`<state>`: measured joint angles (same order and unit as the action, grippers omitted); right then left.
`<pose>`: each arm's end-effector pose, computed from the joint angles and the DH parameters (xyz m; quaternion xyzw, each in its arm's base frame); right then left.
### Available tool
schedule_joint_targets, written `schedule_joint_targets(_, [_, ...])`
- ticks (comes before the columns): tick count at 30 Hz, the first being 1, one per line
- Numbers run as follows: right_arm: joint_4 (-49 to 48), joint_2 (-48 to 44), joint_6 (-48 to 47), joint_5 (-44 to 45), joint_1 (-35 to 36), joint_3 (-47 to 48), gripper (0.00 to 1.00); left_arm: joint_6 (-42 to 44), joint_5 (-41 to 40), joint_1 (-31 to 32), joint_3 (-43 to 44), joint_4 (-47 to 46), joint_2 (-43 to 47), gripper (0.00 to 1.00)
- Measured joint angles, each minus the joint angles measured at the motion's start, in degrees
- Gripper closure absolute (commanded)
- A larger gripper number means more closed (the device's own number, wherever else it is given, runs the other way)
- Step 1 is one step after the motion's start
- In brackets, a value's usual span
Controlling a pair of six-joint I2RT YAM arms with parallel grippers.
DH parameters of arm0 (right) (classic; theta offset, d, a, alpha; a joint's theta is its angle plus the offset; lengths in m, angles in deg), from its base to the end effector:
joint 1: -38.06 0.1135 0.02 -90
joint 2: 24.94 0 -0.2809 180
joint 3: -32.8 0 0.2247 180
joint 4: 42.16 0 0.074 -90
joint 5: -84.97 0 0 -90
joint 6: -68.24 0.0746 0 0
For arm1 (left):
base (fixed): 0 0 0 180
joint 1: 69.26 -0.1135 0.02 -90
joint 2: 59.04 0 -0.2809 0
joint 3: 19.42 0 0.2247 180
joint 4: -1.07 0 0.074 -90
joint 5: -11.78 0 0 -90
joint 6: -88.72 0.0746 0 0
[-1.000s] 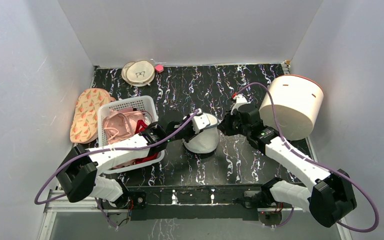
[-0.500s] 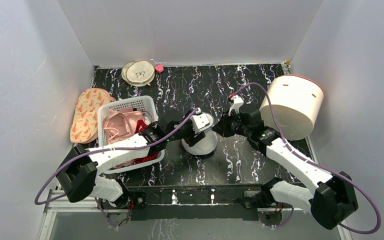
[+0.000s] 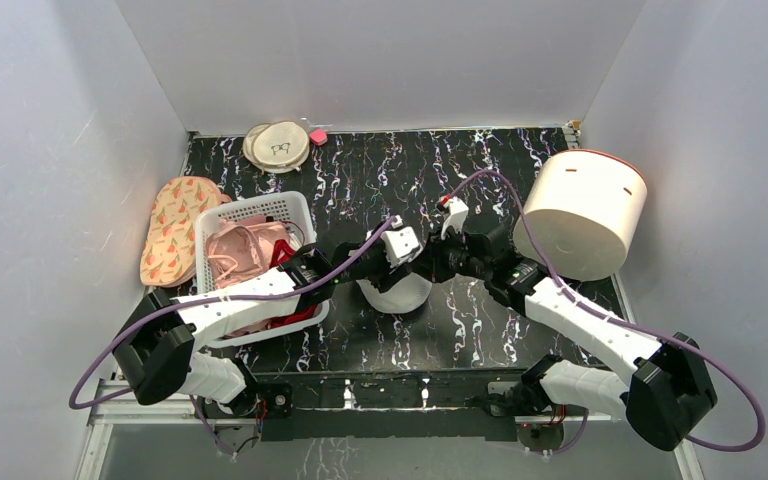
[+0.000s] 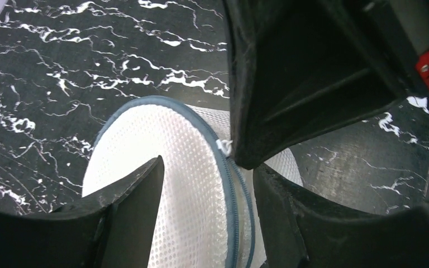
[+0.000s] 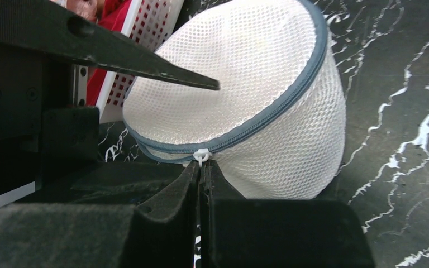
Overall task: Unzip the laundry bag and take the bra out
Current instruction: Unzip the laundry bag at the center of the board.
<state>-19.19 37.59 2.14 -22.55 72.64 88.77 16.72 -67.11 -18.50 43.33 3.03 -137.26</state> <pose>0.1848 0.1547 0.2655 -0.1558 0.8430 0.3579 0.3700 0.1911 -0.2567 0.2845 0.5003 0.6298 -0.2410 0.5431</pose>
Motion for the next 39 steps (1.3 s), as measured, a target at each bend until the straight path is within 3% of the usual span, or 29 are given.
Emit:
schedule_joint_targets(4, [-0.4, 0.5, -0.2, 1.4, 1.7, 0.0, 1.00, 0.0, -0.2, 0.1, 0.0, 0.5, 0.0, 0.67])
schedule_joint_targets(13, [0.0, 0.5, -0.5, 3.8, 1.9, 0.2, 1.00, 0.7, -1.7, 0.3, 0.0, 0.2, 0.0, 0.80])
schedule_joint_targets(29, [1.7, -0.5, -0.4, 13.4, 2.3, 0.2, 1.00, 1.7, -3.1, 0.3, 0.0, 0.1, 0.6, 0.94])
schedule_joint_targets(39, [3.6, -0.2, 0.3, 15.8, -1.6, 0.2, 1.00, 2.4, -4.3, 0.5, -0.2, -0.2, 2.2, 0.94])
